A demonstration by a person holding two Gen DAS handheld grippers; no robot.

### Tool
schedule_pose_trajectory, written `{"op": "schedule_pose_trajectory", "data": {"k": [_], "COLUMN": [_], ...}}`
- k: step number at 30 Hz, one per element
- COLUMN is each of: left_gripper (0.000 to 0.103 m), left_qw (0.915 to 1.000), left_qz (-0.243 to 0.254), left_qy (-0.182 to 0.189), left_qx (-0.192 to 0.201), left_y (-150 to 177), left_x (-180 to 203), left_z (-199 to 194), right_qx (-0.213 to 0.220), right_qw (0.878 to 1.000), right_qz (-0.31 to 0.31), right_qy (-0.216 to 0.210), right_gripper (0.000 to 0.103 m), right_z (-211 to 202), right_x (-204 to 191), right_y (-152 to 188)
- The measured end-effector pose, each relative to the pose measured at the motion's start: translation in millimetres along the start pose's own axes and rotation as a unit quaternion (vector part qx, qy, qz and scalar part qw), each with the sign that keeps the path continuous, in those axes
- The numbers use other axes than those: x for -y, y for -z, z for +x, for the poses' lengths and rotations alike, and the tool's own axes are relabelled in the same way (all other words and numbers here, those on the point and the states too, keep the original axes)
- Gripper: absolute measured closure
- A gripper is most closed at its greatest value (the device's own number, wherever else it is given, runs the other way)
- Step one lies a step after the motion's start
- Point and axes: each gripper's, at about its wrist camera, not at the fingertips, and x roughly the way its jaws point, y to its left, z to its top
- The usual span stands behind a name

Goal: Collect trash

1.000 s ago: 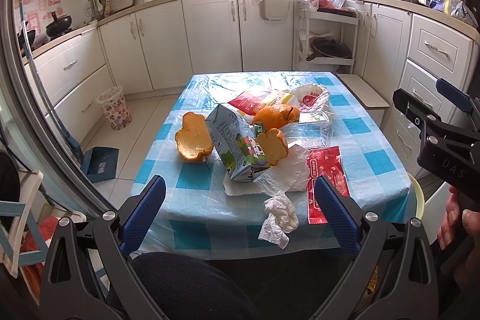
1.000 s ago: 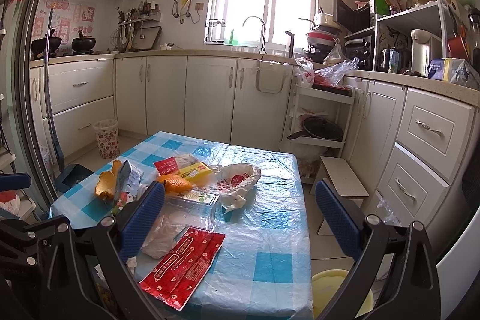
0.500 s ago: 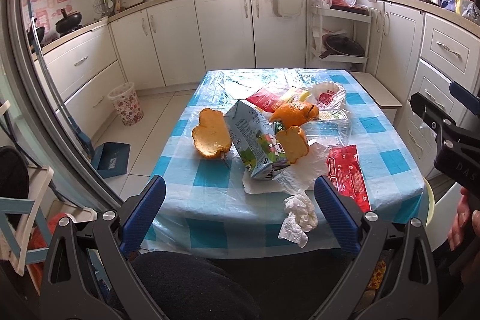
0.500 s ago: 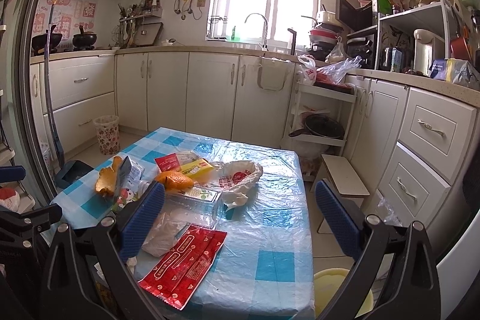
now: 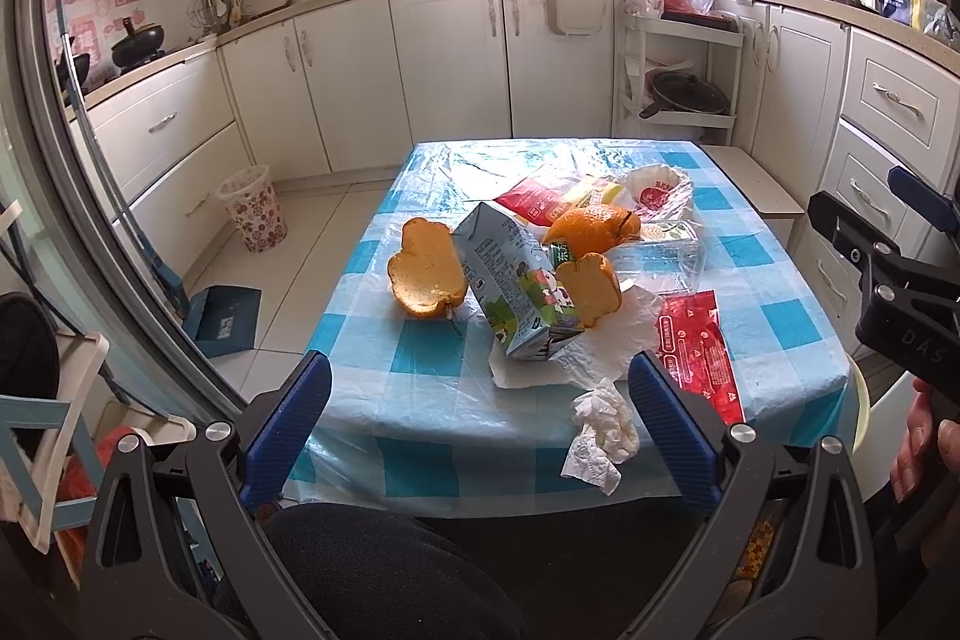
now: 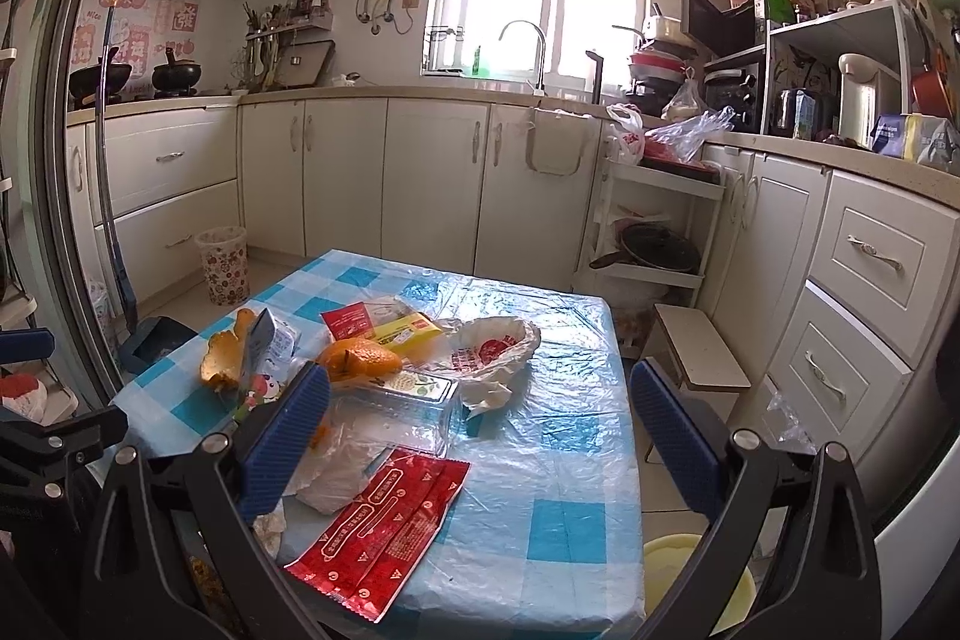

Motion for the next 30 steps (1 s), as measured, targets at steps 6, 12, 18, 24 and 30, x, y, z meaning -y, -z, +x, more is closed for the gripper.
{"op": "schedule_pose_trajectory", "data": {"k": [6,12,18,24,30], "left_gripper": [0.008,0.008,0.008,0.008,0.008], "left_qw": [1.0000,1.0000,1.0000,1.0000,0.9999], "left_qz": [-0.003,-0.003,-0.003,-0.004,-0.012], "left_qy": [-0.001,0.000,-0.001,-0.003,-0.001], "left_qx": [0.000,0.001,0.001,-0.001,-0.006], "left_y": [-0.4,-1.0,-0.9,-1.2,-1.6], "left_x": [-2.6,-5.0,-5.1,-10.2,-18.3], "left_z": [-0.7,-1.1,-0.9,0.0,3.5], "right_qx": [-0.004,-0.007,-0.009,-0.015,-0.023], "right_qw": [1.000,1.000,1.000,1.000,0.999], "right_qz": [-0.001,-0.005,-0.007,-0.010,-0.016], "right_qy": [-0.005,-0.008,-0.012,-0.024,-0.033], "right_gripper": [0.007,0.007,0.007,0.007,0.007], "right_z": [1.6,2.8,3.7,6.3,9.6], "right_x": [-1.1,-3.2,-4.6,-7.6,-12.3], "right_y": [0.5,0.7,1.4,2.3,3.6]}}
